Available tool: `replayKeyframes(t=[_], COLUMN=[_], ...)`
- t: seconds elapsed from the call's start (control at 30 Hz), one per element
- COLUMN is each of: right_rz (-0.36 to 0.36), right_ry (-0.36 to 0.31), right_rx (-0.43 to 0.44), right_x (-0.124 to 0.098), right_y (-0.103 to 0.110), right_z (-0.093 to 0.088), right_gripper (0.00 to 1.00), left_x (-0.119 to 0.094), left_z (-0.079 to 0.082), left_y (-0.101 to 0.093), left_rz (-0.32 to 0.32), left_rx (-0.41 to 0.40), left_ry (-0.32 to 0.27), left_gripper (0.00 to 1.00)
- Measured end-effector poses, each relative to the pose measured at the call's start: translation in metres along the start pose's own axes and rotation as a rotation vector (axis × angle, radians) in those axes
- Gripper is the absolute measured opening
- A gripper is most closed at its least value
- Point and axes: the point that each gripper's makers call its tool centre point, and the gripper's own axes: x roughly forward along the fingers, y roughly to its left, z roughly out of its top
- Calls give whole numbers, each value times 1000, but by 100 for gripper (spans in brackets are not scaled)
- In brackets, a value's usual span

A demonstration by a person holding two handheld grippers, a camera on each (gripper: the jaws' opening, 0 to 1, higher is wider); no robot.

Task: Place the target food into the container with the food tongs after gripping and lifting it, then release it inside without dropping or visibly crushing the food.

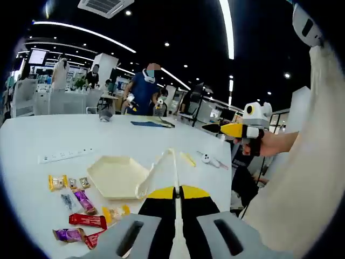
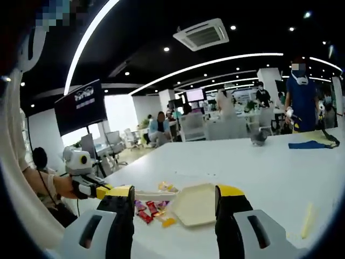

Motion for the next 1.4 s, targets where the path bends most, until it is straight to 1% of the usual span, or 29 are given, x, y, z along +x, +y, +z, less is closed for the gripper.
replayKeyframes(t=[0.07,0.1,0.17,0.23,0.37,0.53,0.73,0.97,1.1,1.27,1.4], right_rz=[21,48,68,107,159,194,252,323,355,418,476], right_ry=[-16,-25,-25,-20,-12,-10,0,-18,-16,-4,7], right_rx=[16,21,20,17,9,10,12,44,48,66,87], right_x=[3,7,11,14,20,24,28,34,36,36,37], right_y=[3,9,13,21,32,39,49,62,67,77,88], right_z=[5,9,11,12,13,15,18,29,32,34,37], right_gripper=[62,61,61,61,61,61,62,63,64,65,66], left_x=[-3,-4,-7,-9,-16,-21,-27,-30,-32,-36,-37], left_z=[5,8,13,18,26,32,46,57,62,70,74], left_y=[-2,-3,-3,-5,-8,-16,-26,-39,-45,-52,-57], left_rz=[-13,-20,-26,-36,-59,-83,-120,-168,-193,-227,-246], left_rx=[2,-3,-15,-41,-72,-69,-61,-65,-70,-74,-68], left_ry=[-10,-20,-40,-66,-103,-118,-148,-170,-183,-204,-204], left_gripper=[0,0,0,0,0,0,0,0,0,0,0])
